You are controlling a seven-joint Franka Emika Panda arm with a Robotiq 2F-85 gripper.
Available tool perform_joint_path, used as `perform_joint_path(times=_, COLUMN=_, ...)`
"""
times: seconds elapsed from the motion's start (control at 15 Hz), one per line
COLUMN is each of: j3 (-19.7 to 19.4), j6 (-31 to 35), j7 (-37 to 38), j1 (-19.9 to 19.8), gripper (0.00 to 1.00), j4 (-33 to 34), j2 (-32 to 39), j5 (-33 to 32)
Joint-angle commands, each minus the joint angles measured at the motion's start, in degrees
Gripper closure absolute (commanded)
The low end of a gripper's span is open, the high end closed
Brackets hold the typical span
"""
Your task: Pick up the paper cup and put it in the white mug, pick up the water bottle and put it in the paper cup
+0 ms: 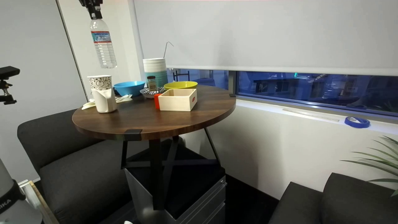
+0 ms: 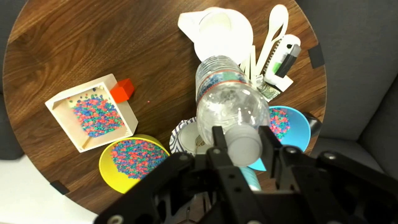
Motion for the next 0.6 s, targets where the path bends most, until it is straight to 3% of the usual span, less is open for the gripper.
perform_joint_path(times=0.0, j3=0.2, j6=-3.8, j7=-2.6, j1=0.4, gripper=0.92, j4=2.1, j2=0.9, j5=0.9)
perform_joint_path(times=0.53, j3=-0.5, j6=-4.8, j7=-6.7, j1=0.7, gripper=0.92, j4=1.2, j2=1.8, j5=2.9)
